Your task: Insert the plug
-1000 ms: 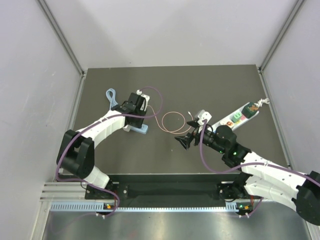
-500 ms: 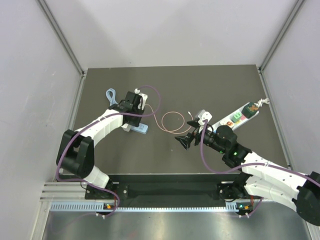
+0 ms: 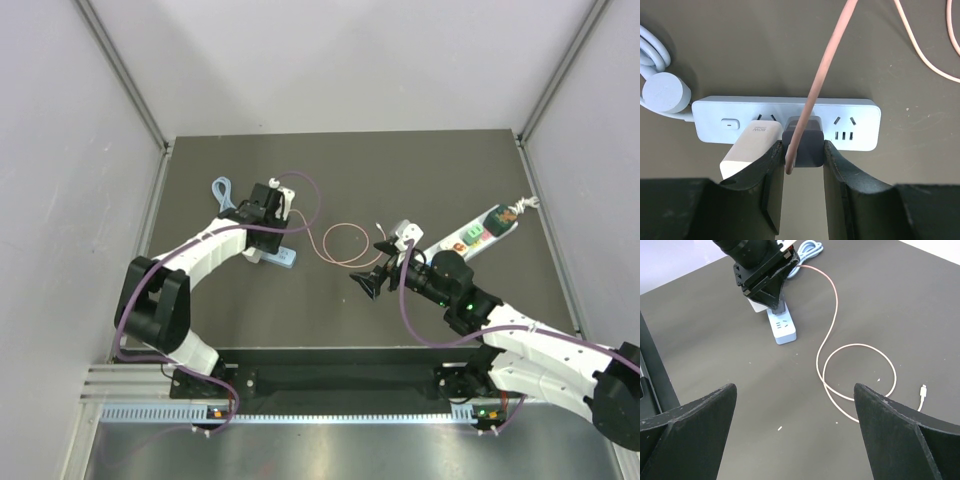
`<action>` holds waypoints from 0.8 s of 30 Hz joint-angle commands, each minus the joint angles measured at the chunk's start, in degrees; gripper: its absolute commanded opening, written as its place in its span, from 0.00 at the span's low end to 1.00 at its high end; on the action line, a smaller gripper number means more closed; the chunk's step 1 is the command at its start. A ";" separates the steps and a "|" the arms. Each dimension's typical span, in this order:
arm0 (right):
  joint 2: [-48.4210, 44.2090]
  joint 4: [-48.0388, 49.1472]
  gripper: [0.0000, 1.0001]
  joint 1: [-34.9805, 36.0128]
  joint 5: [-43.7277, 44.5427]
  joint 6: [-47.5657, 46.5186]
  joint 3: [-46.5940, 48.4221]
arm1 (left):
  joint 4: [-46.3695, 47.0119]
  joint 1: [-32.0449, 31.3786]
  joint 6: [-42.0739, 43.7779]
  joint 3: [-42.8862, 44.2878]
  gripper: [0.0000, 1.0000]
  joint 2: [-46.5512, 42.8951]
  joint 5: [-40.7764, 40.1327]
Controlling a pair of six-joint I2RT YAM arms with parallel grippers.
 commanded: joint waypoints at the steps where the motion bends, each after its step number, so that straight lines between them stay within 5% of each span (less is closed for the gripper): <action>1: 0.39 2.15 1.00 -0.34 -0.41 -0.63 1.19 | 2.47 0.26 -0.40 -1.32 0.00 0.44 0.87; 24: -0.31 1.80 1.00 -0.34 -0.41 -0.63 1.19 | 3.26 0.26 -3.48 -5.54 0.00 1.41 -1.15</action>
